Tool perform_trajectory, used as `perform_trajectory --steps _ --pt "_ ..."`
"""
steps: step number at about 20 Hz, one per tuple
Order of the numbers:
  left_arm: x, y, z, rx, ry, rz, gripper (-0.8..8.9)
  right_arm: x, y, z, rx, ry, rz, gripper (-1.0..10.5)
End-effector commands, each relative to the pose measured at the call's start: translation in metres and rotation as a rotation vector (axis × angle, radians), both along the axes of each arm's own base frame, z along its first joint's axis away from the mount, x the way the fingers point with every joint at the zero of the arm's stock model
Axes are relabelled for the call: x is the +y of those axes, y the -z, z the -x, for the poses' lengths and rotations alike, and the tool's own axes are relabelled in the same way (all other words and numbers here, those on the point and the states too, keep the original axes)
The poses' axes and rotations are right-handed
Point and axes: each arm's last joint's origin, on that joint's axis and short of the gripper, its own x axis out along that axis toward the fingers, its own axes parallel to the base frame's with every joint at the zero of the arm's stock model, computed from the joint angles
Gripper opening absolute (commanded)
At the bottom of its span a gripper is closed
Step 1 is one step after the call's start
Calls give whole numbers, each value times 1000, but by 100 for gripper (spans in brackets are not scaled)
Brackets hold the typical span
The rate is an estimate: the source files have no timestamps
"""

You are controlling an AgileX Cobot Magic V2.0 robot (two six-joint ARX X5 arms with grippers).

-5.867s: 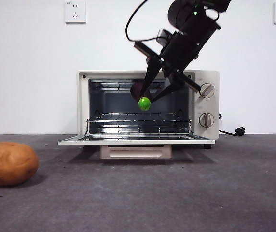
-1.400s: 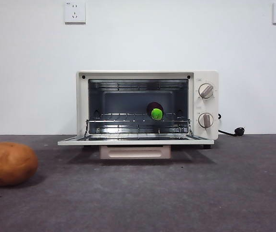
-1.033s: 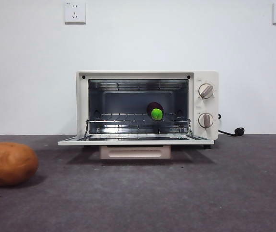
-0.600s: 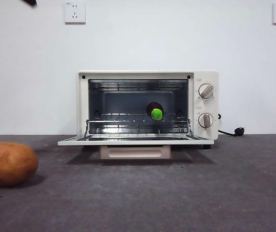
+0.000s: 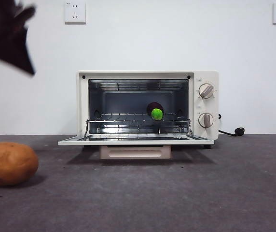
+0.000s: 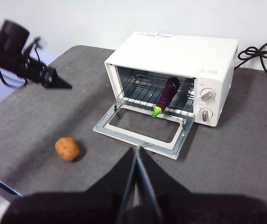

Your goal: Take the eggplant from the table,put the eggplant in the oven

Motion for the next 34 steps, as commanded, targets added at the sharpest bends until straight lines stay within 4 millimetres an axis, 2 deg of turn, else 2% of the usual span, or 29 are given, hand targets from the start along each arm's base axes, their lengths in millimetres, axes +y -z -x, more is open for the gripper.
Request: perform_trajectory --steps 1,6,9,18,24,34 --pt "7 36 4 52 -21 55 -6 -1 1 1 3 0 5 -12" --pt "16 80 10 51 -44 168 -7 -1 2 2 24 8 -7 -12" --pt "16 101 10 71 -55 186 -7 -1 2 2 27 9 -10 -11" --pt "8 147 -7 161 -2 288 -7 -1 2 2 44 19 -31 -12" --pt "-2 167 -13 195 33 313 -7 -1 2 2 48 22 -35 -12" --pt "-23 177 -19 181 99 355 -7 -1 2 2 55 28 -47 -12"
